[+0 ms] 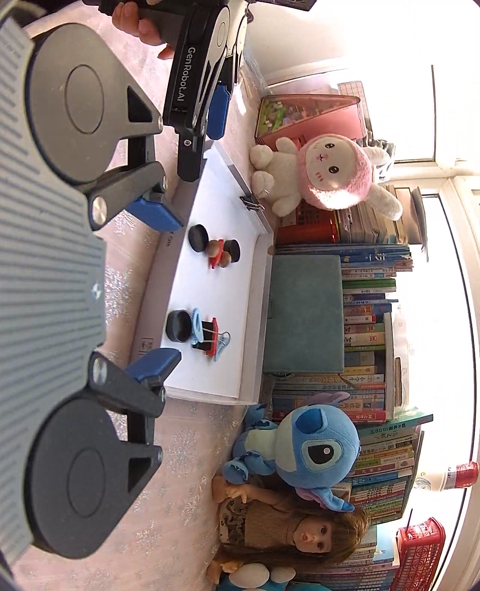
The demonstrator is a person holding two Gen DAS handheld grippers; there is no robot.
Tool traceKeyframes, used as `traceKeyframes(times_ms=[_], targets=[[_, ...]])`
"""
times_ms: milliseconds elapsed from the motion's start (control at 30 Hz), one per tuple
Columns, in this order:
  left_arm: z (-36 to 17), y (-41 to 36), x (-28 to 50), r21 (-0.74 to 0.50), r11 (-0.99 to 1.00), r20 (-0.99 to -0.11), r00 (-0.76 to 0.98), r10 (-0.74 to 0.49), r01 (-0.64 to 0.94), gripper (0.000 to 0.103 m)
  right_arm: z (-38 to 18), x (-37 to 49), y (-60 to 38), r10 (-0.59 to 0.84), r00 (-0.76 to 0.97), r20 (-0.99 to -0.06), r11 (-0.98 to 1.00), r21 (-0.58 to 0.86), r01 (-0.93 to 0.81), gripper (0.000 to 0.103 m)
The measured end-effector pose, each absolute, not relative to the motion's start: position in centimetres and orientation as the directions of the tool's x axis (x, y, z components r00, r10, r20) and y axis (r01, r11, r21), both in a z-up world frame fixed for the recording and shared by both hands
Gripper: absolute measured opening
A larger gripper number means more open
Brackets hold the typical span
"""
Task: Organize rigid objects
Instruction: 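Lower the left tool over the clear round container while the right tool approaches a black round cap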
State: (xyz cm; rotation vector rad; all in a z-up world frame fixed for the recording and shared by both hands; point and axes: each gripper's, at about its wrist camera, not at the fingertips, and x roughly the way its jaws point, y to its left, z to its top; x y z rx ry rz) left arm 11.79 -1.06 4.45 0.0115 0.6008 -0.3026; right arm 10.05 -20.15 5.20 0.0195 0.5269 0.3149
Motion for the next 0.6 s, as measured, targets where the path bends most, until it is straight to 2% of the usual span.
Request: traceKeyframes(times_ms=[333, 600], targets=[[1.9, -0.7, 4.1, -0.124, 0.924, -0.597, 0.717, -0.361, 0.363, 0.079, 3.6, 4.9, -20.2, 0.348, 0.779, -0.521, 0.928, 0.073, -0.365, 0.081], [2.3, -2.3, 1.6, -0.152, 0.866, -0.580, 0.667, -0.468, 0.476, 0.070, 2.4, 2.7, -19.9, 0.360, 0.755, -0.548, 0.910, 0.030, -0.413, 0.081]])
